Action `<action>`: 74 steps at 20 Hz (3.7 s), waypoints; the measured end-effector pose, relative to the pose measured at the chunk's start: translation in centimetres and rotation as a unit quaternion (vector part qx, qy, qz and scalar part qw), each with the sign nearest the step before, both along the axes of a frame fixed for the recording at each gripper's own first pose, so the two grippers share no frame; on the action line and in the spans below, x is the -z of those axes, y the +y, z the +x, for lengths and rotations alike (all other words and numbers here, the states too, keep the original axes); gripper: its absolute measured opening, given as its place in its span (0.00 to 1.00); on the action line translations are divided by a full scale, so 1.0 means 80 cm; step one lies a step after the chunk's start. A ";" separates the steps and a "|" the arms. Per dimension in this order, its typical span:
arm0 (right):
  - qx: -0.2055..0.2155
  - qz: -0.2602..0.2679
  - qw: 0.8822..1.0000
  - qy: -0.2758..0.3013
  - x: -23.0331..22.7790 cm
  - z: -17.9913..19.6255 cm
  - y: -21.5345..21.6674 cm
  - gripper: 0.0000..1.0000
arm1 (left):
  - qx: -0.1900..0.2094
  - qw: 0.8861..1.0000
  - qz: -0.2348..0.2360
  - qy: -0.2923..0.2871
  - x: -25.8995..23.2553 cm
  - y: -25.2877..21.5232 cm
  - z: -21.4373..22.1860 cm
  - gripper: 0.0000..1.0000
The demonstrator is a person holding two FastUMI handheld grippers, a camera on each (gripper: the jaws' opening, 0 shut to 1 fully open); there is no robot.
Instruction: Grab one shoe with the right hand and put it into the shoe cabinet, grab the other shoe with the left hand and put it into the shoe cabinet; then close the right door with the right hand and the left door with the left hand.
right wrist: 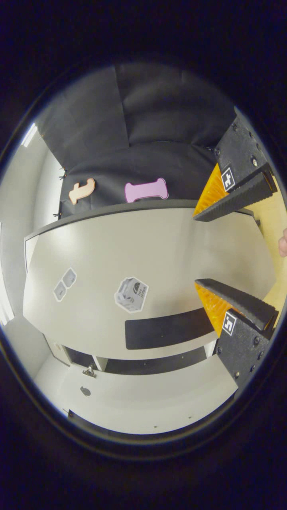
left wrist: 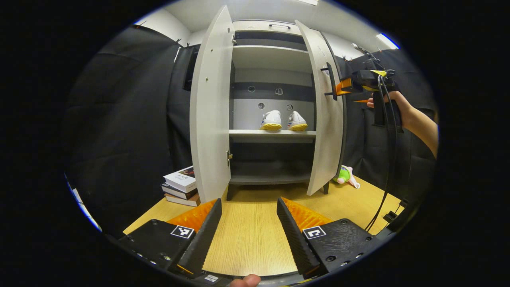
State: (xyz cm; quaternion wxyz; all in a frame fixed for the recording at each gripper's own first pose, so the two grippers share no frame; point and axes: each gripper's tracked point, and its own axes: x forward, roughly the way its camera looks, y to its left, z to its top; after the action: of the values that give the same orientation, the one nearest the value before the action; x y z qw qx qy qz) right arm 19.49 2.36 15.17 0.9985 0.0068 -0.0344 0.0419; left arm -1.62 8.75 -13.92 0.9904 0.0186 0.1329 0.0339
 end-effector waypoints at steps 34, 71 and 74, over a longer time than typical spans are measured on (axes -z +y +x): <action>-0.003 -0.043 0.999 0.025 0.256 -0.282 0.057 0.96 | -0.092 0.987 -0.008 -0.129 -0.203 0.189 0.060 0.83; 0.055 -0.035 0.997 0.035 0.249 -0.251 -0.022 0.96 | 0.014 0.993 -0.056 -0.102 -0.242 0.057 0.260 0.86; 0.063 -0.032 0.997 0.032 0.245 -0.249 -0.034 0.96 | 0.001 0.993 -0.049 -0.105 -0.239 0.059 0.259 0.86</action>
State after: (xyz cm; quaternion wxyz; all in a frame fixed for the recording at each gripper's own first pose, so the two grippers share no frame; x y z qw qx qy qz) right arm -0.44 -0.39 -4.43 0.9995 -0.0258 -0.0013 -0.0204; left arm 19.10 13.49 5.22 0.9986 -0.0335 0.0298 0.0280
